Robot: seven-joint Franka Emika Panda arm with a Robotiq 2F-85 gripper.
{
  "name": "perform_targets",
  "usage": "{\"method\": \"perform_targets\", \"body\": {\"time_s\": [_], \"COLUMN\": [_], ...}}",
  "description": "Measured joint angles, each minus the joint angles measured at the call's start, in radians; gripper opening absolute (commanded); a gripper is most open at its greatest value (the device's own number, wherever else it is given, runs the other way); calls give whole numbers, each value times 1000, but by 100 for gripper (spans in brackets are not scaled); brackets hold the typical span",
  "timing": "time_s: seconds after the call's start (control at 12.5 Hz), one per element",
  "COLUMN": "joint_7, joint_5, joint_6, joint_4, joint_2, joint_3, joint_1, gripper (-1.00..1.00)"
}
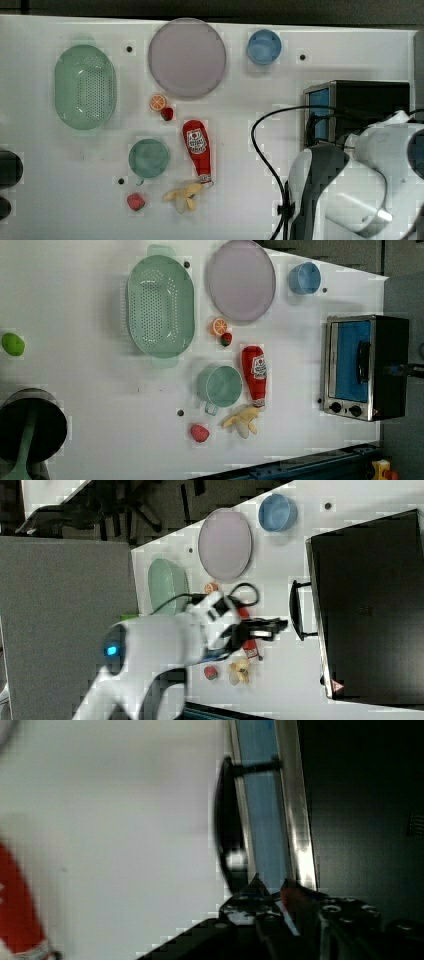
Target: Flap open oven.
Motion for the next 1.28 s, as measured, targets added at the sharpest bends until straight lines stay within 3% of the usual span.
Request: {"method": "perform_targets", "body": {"time_s": [0.56, 1.04, 1.28], "joint_7": [-27, -29, -18], "joint_5": [6, 0, -64], "joint_6": [238, 266, 276], "joint_4": [-84, -105, -105], "joint_2": [113, 126, 129], "joint_3": [-9, -4, 5], "joint_1": [-6, 4, 9], "gripper": [-65, -65, -65]}}
